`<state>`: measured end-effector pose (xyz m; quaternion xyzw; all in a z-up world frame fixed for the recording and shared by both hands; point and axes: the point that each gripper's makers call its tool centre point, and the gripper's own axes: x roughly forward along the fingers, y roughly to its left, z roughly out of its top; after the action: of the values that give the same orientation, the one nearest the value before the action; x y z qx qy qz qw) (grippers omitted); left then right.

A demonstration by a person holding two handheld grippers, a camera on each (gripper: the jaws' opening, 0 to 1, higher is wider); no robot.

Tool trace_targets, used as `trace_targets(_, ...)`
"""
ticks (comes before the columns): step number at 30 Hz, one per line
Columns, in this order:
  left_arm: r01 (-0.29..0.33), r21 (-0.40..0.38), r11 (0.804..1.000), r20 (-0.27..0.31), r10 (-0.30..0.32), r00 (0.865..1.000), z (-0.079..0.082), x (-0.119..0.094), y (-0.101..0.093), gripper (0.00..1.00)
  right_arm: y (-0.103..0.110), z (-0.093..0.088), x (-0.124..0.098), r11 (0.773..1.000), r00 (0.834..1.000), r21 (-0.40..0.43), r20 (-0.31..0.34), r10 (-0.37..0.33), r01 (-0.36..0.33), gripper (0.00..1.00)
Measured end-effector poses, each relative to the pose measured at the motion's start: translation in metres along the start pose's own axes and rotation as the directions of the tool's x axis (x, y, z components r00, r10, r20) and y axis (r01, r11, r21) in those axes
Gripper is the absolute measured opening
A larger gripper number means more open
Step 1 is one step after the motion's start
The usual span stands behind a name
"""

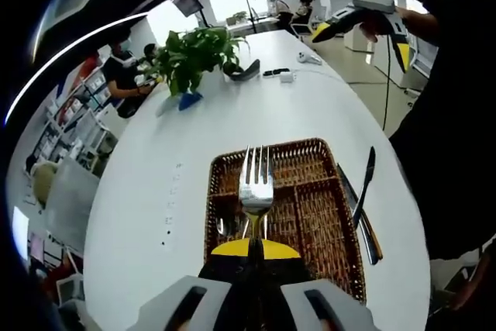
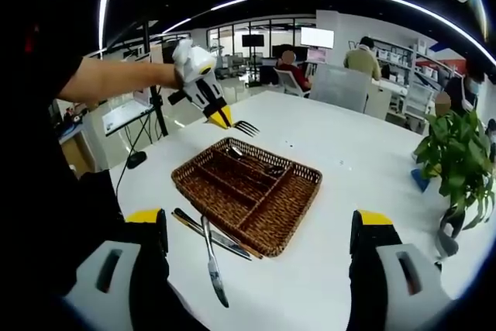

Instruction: Arrange the knives, forks, and spoons in their matching storage slots by inserting each utensil handle-first until every utensil is classified and aligned in the correct compartment

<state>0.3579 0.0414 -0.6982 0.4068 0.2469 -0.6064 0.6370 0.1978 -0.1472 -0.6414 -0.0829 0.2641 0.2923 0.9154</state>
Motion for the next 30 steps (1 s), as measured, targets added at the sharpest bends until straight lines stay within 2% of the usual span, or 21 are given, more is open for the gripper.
trace_targets(6,0.011,-0.012,1.000,0.006,-0.011,1.000,-0.009,0.013,-0.001,0.00,-0.002,0.000,0.001,1.000,1.000,0.005,-0.010,-0.004,0.004,0.99)
trace_targets(10,0.008,-0.021,1.000,-0.014,-0.008,1.000,-0.018,0.027,-0.003,0.00,-0.004,0.000,0.001,1.000,1.000,0.002,-0.015,-0.007,0.007,0.99)
trace_targets(13,0.013,-0.044,0.999,0.004,-0.012,1.000,-0.018,0.033,-0.004,0.00,-0.005,-0.001,0.001,1.000,1.000,0.006,-0.016,-0.010,0.011,0.99)
trace_targets(22,0.020,-0.085,0.996,0.007,-0.019,1.000,-0.025,0.058,-0.011,0.00,-0.007,-0.008,0.001,1.000,0.999,0.015,-0.032,-0.010,0.010,0.99)
trace_targets(30,0.031,-0.116,0.993,-0.027,-0.035,0.999,-0.046,0.081,-0.022,0.00,-0.007,-0.013,0.001,0.999,0.999,0.027,-0.037,-0.017,0.018,0.99)
